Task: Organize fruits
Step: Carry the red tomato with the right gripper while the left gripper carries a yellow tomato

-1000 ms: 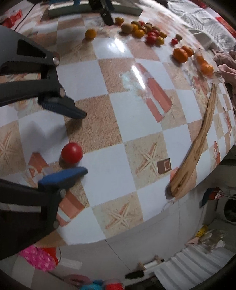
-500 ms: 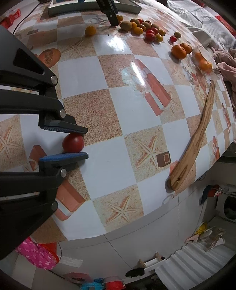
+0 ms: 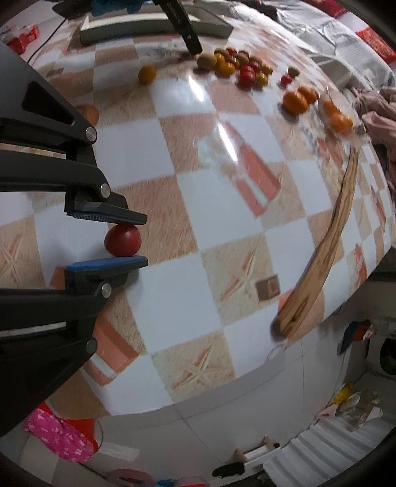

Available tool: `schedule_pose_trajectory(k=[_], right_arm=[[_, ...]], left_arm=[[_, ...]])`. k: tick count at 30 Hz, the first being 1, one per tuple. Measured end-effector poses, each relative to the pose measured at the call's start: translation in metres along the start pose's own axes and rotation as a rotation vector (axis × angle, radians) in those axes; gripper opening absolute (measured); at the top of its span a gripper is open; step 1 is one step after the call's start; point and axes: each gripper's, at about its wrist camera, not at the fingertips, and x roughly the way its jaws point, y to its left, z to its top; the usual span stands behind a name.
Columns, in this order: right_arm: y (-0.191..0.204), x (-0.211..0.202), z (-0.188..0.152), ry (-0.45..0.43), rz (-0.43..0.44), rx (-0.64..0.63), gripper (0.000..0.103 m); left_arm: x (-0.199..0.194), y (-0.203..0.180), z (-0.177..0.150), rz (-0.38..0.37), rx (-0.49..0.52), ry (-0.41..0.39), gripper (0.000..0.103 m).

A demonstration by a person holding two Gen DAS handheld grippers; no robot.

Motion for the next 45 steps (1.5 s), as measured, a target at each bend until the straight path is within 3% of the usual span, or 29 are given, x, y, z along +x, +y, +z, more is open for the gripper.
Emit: schedule_pose_trajectory(k=[8, 16, 24, 30, 34, 40, 45], right_arm=[[0.043, -0.015, 0.015, -0.018, 0.073, -0.075, 0.023], [0.124, -0.026, 0.03, -0.036, 0.156, -0.227, 0.022], [0.225, -0.023, 0.033, -0.017, 0.255, -0.424, 0.022], [0.314, -0.016, 0.016, 0.018, 0.35, -0.598, 0.022], [0.36, 0.001, 0.004, 0.073, 0.394, -0.654, 0.022], [0.41, 0.035, -0.008, 0.131, 0.378, -0.718, 0.022], [0.422, 0.047, -0.012, 0.126, 0.334, -0.773, 0.023]], left_arm=[[-0.034, 0.01, -0.016, -0.025, -0.055, -0.049, 0.025], [-0.064, 0.056, -0.036, -0.009, -0.163, -0.09, 0.025], [-0.08, 0.128, -0.077, 0.086, -0.298, -0.096, 0.025], [-0.071, 0.182, -0.12, 0.169, -0.401, -0.038, 0.025], [-0.062, 0.198, -0.139, 0.22, -0.428, -0.014, 0.025], [-0.049, 0.208, -0.155, 0.23, -0.436, 0.005, 0.025], [-0.047, 0.208, -0.154, 0.231, -0.426, -0.002, 0.026]])
